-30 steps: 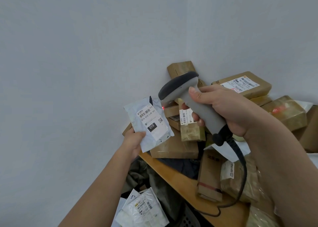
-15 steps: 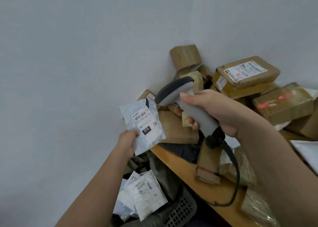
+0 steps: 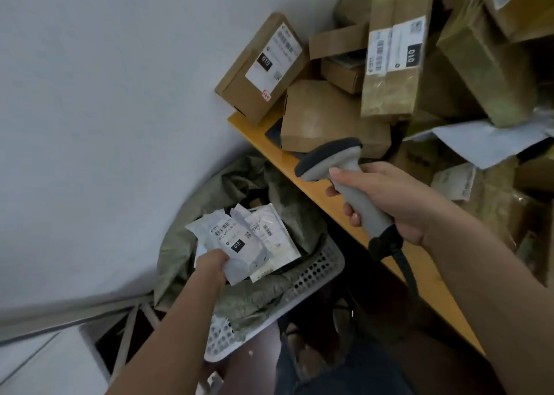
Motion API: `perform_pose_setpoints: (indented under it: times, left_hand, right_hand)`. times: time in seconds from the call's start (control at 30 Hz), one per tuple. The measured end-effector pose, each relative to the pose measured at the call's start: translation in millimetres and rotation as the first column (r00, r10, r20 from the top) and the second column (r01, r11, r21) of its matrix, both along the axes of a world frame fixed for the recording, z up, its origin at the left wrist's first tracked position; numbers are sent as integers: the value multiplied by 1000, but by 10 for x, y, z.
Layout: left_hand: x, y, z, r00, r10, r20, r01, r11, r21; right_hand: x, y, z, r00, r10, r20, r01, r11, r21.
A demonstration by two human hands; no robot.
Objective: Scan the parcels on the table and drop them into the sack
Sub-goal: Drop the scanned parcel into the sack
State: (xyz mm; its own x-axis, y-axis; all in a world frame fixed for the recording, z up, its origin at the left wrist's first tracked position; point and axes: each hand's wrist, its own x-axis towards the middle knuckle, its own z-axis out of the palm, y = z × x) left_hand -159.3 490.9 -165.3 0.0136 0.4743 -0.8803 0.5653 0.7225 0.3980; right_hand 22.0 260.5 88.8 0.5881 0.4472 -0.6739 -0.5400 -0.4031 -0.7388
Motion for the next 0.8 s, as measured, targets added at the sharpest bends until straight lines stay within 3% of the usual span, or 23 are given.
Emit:
perform_pose_setpoints:
  times: [0.13, 0.27, 0.4, 0.5, 0.6, 0.67, 0.77, 0.8]
  left_hand:
    - [-76, 126, -436, 999, -9, -43, 10, 1000, 24]
    - [139, 15, 45, 999, -36, -28, 37, 999, 25]
    - [681, -123, 582, 960, -281, -3, 275, 938, 209]
    - [1236, -299, 1030, 888, -455, 61, 389, 816, 428]
    - [1783, -569, 1418, 729, -685, 0, 527, 562, 637]
    - [2104, -777, 1574, 605, -790, -96, 598, 372, 710]
    - [2512, -1119, 1740, 504, -849, -160, 629, 233, 742]
    - [2639, -1227, 1788, 481, -863, -154, 642, 227, 733]
  right_hand:
    - [-12, -38, -239, 999, -47, -7, 47, 999, -18]
    - [53, -139, -173, 992, -121, -31, 122, 992, 15]
    - [259, -270, 100, 978, -210, 3, 210, 976, 57]
    - [462, -429, 343, 959, -271, 80, 265, 961, 83]
    - [655, -632, 537, 934, -327, 144, 313, 943, 112]
    - [775, -782, 627, 922, -354, 154, 335, 932, 139]
    - [942, -1005, 709, 903, -405, 145, 380, 909, 170]
    - [1002, -1072, 717, 897, -420, 139, 395, 901, 180]
